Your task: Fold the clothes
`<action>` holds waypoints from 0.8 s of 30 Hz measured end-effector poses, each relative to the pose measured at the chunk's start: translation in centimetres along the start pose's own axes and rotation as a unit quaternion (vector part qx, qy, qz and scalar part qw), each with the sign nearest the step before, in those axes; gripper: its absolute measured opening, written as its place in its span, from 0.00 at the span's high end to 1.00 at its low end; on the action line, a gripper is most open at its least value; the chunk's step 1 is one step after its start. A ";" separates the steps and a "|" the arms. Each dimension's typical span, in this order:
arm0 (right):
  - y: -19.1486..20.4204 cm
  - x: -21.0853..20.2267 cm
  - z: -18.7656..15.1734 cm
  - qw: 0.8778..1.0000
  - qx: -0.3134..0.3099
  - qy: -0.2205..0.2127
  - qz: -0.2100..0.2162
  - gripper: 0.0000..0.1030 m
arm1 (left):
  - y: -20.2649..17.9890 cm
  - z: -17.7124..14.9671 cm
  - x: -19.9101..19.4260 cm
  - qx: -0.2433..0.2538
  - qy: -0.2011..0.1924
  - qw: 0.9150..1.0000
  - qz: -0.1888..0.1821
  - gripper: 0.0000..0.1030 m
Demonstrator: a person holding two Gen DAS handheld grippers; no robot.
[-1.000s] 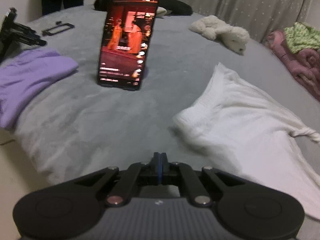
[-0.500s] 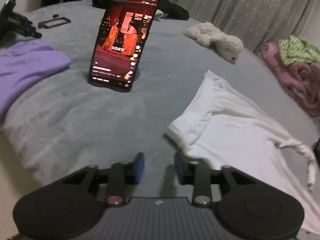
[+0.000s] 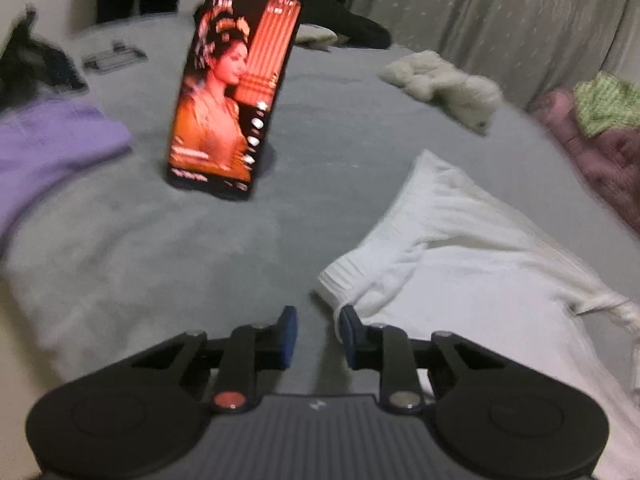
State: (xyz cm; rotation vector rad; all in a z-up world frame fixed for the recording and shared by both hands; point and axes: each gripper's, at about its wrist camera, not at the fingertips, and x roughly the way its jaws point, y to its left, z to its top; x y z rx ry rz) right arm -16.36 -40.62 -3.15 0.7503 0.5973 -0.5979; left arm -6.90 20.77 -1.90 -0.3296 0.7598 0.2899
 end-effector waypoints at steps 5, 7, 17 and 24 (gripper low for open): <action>1.6 -0.8 -0.3 0.997 -0.064 -0.030 -0.012 0.45 | -1.8 0.0 -1.8 0.030 -0.054 0.998 0.000 0.62; 2.6 -1.1 -0.5 0.994 -0.103 -0.037 -0.010 0.43 | -2.9 0.0 -2.4 0.054 -0.075 0.996 -0.007 0.58; 10.7 0.1 -2.8 0.954 -0.273 0.037 0.114 0.41 | -11.1 0.2 -2.3 0.173 -0.080 0.978 -0.088 0.31; 15.1 2.8 -2.7 0.947 -0.249 0.088 0.185 0.41 | -16.0 -0.5 -1.1 0.236 -0.095 0.961 -0.110 0.17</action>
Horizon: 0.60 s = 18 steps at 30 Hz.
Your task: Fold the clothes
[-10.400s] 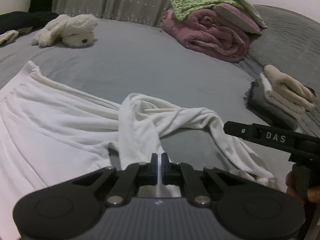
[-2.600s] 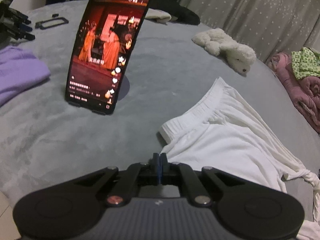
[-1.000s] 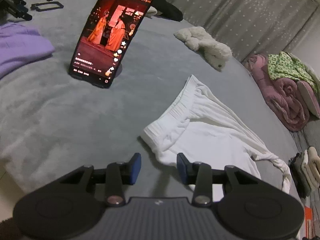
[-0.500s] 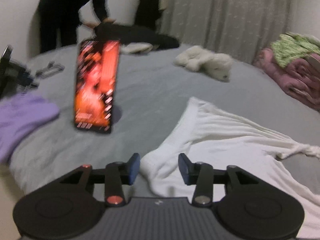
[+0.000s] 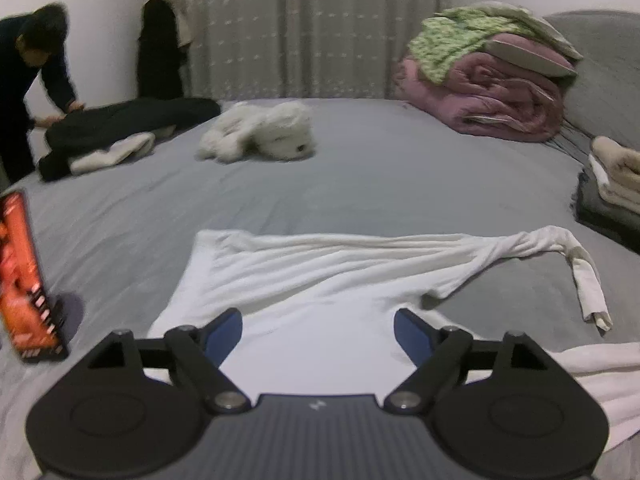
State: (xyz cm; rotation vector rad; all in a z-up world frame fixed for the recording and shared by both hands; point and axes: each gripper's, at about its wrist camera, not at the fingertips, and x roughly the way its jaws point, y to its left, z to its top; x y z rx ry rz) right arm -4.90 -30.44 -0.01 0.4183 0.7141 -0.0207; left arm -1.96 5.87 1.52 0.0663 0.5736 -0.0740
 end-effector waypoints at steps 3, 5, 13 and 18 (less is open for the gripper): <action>1.5 2.0 0.6 1.000 -0.010 0.011 0.022 0.41 | -1.0 -0.4 1.3 0.019 -0.024 1.000 -0.003 0.16; 2.8 2.9 0.5 0.999 -0.029 0.015 0.041 0.41 | -1.4 -0.9 2.1 0.029 -0.040 0.999 -0.003 0.16; 7.6 8.0 -0.6 0.979 -0.087 0.081 0.165 0.50 | -2.4 -1.6 3.8 0.064 -0.041 0.997 -0.008 0.09; 9.8 10.6 -0.7 0.968 -0.101 0.127 0.191 0.56 | -2.5 -2.8 4.8 0.082 -0.014 0.996 0.009 0.09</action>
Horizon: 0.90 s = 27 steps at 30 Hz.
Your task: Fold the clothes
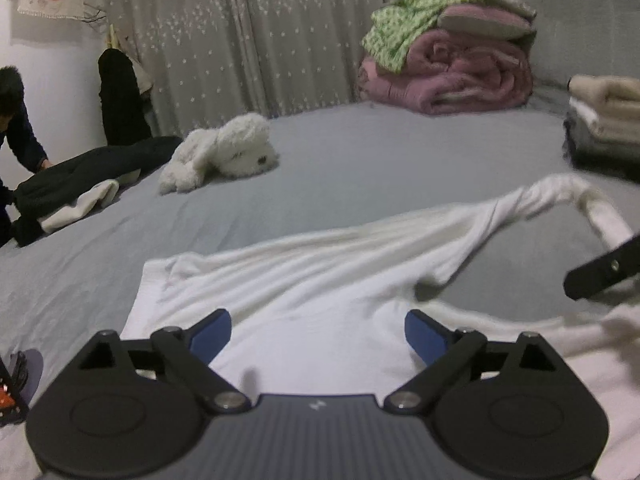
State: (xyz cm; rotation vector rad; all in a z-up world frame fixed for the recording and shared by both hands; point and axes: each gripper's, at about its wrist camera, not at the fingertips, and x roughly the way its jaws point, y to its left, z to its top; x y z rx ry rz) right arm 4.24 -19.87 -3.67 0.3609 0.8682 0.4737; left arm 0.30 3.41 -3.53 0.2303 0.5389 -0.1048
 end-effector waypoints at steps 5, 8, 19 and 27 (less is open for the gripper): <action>0.9 1.2 0.3 1.000 0.001 0.007 0.021 0.59 | 1.5 -0.9 0.2 -0.035 0.030 0.999 -0.020 0.08; 1.3 1.8 0.1 0.999 -0.002 0.013 0.031 0.63 | 2.5 -1.3 0.4 -0.065 0.042 0.997 -0.030 0.08; 3.7 3.5 -0.7 0.998 -0.060 0.006 0.023 0.86 | 2.9 -1.9 0.2 -0.075 0.048 0.995 -0.032 0.07; 4.9 3.7 -0.8 0.991 -0.096 -0.057 -0.072 0.98 | 2.9 -1.8 0.3 -0.075 0.052 0.995 -0.029 0.04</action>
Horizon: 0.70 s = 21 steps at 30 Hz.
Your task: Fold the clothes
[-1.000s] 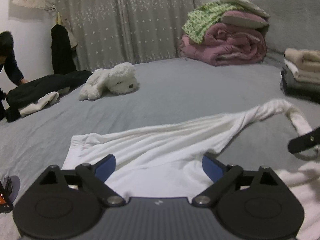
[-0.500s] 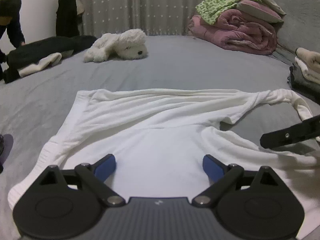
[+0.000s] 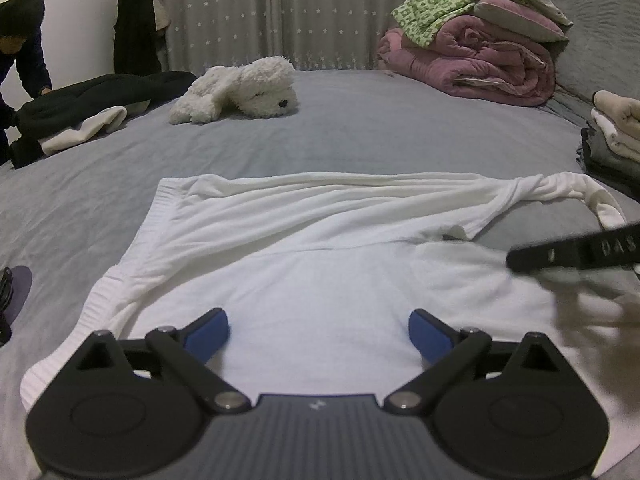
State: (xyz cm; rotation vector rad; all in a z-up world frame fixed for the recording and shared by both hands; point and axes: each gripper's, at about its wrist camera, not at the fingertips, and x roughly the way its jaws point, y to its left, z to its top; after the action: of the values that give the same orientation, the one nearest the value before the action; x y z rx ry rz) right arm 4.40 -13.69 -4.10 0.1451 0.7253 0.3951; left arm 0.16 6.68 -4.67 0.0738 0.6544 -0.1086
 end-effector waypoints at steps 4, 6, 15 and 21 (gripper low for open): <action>-0.1 0.9 -0.5 1.000 -0.003 -0.010 -0.022 0.97 | -0.1 0.1 0.1 0.003 0.003 1.000 0.004 0.03; -0.1 0.9 -0.7 1.000 -0.006 -0.013 -0.020 0.93 | -0.1 0.1 0.1 0.006 0.004 1.000 0.007 0.03; -3.2 -1.6 -0.5 0.998 0.059 -0.017 -0.016 0.66 | -1.2 0.5 -0.5 0.024 -0.010 0.999 0.018 0.03; -6.5 -3.5 -0.6 0.994 0.084 -0.016 -0.070 0.66 | -2.4 0.7 -0.8 0.032 -0.018 0.999 0.011 0.03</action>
State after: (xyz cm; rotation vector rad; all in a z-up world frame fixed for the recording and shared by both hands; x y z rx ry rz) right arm 3.57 -21.02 -4.08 0.2570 0.7312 0.1970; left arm -0.35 4.33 -3.67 0.1396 0.6132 -0.1087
